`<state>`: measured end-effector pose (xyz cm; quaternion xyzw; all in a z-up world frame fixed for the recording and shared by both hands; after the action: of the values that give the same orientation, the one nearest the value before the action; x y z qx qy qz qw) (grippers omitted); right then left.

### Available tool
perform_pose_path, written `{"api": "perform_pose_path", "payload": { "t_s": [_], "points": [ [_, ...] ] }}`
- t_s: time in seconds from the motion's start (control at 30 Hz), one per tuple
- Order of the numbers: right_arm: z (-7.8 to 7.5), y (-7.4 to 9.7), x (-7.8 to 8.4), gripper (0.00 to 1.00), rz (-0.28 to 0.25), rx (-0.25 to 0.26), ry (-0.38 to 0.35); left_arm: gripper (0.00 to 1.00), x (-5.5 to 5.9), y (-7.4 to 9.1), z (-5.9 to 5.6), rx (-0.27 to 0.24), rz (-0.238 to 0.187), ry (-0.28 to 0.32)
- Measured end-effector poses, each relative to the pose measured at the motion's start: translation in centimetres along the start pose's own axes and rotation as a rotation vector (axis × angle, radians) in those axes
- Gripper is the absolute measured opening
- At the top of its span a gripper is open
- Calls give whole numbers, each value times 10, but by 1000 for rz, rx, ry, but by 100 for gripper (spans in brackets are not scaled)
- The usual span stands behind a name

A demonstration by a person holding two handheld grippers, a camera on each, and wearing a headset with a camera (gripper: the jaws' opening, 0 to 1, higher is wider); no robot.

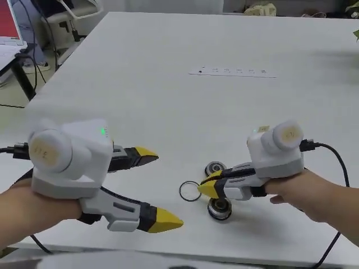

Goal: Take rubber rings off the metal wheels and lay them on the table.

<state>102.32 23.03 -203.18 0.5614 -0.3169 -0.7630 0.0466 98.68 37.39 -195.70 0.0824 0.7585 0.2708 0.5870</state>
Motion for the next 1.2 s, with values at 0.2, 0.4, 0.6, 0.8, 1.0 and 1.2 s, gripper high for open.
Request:
{"api": "perform_pose_path", "payload": {
  "t_s": [0.2,0.4,0.6,0.8,1.0,1.2],
  "points": [
    [1,8,-6,13,-30,9,-1,74,-2,-2,-3,14,0,-2],
    [3,17,-13,16,-70,15,-4,73,-4,-4,-4,23,10,-10],
    [4,30,-16,18,-89,20,4,72,-8,-8,-5,39,16,-14],
    [4,43,-14,20,-101,31,-4,72,-12,-14,-7,58,27,-30],
    [4,58,-10,21,-119,39,-10,71,-14,-19,-7,63,35,-42],
    [6,68,-4,22,-117,53,-12,69,-17,-26,-6,75,38,-41]
  ]
}}
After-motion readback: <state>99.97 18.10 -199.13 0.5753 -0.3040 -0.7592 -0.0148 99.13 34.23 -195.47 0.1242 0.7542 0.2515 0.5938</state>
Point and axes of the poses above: the centre of the closed fingertips' face, and the gripper's own axes: y roughly backward along the fingers, z roughly to its left, x roughly out of its underside, the point moved 6 cm from there along y, roughly backward along the fingers, and after that the axes turned 10 degrees about y, right-handed, at the moved point
